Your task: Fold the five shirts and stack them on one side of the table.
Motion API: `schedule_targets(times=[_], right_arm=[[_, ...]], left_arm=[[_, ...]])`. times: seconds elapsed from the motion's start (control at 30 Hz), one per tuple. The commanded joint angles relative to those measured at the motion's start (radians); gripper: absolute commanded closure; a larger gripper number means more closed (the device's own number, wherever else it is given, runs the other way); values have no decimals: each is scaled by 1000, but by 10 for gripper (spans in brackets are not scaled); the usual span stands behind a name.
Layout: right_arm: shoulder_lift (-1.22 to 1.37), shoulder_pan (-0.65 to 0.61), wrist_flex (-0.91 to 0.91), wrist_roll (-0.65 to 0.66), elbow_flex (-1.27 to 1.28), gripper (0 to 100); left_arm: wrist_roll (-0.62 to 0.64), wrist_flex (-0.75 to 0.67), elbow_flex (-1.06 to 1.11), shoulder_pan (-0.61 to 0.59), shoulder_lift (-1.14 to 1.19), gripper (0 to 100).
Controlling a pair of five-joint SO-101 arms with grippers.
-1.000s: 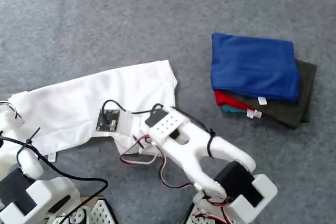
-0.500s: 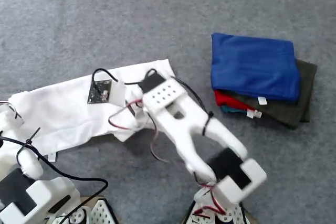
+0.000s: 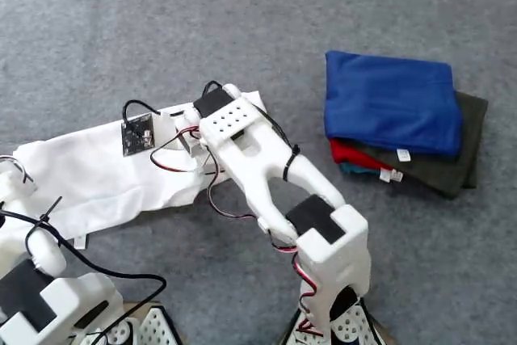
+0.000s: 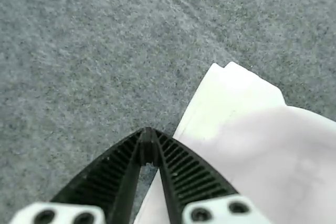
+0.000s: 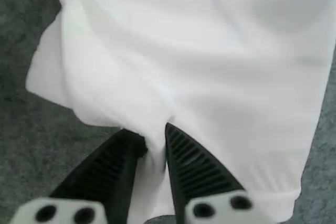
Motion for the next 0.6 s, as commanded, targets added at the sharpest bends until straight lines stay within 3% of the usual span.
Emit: schedule_targets(times=[0.0, 0.3, 0.57], right_arm=[[12, 23, -25, 31, -64, 982], [22, 58, -135, 26, -68, 732], [-47, 75, -132, -2, -62, 720]], left_arm=[[3, -6, -19, -4, -5, 967], [3, -6, -18, -4, -3, 969], [3, -6, -18, -4, -3, 968]])
